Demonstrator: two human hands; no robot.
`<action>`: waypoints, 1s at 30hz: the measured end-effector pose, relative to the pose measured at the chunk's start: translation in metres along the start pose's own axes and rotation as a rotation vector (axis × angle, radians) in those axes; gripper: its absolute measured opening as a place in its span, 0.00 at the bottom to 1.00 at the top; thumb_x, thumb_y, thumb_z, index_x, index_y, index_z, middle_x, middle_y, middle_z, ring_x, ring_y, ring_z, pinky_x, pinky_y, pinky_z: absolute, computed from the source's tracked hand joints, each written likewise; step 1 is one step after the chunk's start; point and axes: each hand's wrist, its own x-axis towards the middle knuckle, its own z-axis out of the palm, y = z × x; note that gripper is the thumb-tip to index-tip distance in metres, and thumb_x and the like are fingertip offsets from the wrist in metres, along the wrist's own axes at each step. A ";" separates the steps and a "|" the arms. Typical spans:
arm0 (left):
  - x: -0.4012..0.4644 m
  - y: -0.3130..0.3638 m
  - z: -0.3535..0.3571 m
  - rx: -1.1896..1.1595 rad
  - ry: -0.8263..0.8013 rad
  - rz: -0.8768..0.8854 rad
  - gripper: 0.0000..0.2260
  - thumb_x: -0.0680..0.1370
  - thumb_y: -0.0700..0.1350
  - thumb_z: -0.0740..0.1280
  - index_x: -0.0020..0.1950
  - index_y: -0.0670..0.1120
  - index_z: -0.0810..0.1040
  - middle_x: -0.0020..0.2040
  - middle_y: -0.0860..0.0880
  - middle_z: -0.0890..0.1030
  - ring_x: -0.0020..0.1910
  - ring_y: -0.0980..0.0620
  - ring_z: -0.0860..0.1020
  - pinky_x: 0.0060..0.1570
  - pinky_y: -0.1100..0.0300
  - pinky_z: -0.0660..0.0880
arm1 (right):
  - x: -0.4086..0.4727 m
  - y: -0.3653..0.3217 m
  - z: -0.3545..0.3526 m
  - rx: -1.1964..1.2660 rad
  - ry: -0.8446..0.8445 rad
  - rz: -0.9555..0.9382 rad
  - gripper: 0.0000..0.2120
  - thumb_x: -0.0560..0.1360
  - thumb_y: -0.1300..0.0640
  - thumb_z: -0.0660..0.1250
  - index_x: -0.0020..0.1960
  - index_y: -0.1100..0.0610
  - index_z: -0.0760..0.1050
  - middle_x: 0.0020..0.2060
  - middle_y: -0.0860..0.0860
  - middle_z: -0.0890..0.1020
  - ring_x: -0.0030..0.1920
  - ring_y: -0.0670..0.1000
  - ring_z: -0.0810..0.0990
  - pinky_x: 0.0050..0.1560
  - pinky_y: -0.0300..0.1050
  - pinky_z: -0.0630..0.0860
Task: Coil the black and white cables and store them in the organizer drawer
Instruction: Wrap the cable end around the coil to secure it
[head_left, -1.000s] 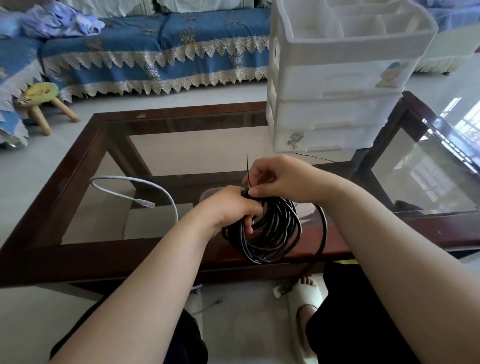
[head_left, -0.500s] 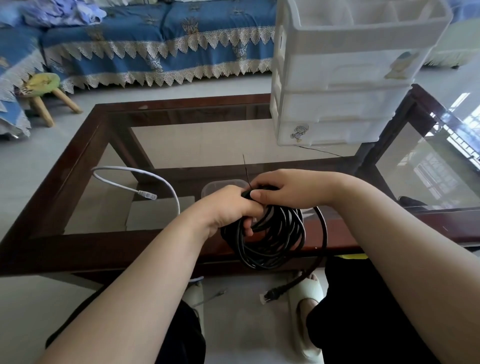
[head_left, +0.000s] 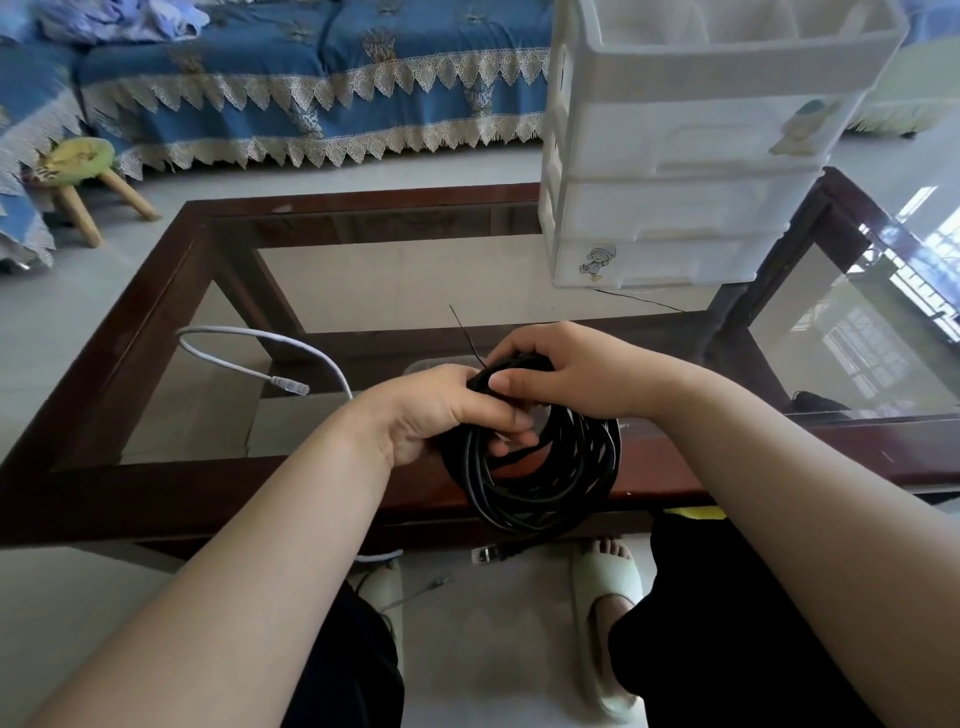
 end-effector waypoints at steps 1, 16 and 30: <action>0.000 0.000 0.001 -0.018 0.007 0.011 0.07 0.75 0.31 0.67 0.42 0.41 0.80 0.33 0.46 0.83 0.29 0.57 0.81 0.41 0.62 0.77 | 0.000 0.000 0.000 -0.009 0.004 -0.001 0.11 0.76 0.44 0.64 0.55 0.46 0.77 0.45 0.45 0.83 0.46 0.46 0.80 0.51 0.48 0.77; 0.008 -0.006 0.012 -0.084 0.269 0.102 0.05 0.72 0.33 0.71 0.44 0.42 0.82 0.33 0.50 0.83 0.29 0.56 0.77 0.31 0.65 0.74 | 0.001 -0.005 -0.005 -0.076 0.086 -0.015 0.07 0.76 0.44 0.64 0.53 0.42 0.75 0.44 0.41 0.81 0.45 0.40 0.79 0.50 0.41 0.76; 0.002 -0.004 -0.001 -0.088 0.368 0.251 0.21 0.70 0.58 0.68 0.50 0.42 0.84 0.45 0.45 0.86 0.49 0.50 0.83 0.54 0.58 0.74 | -0.007 -0.011 -0.007 -0.042 0.186 -0.031 0.14 0.72 0.43 0.69 0.53 0.45 0.70 0.43 0.41 0.82 0.43 0.42 0.81 0.47 0.49 0.79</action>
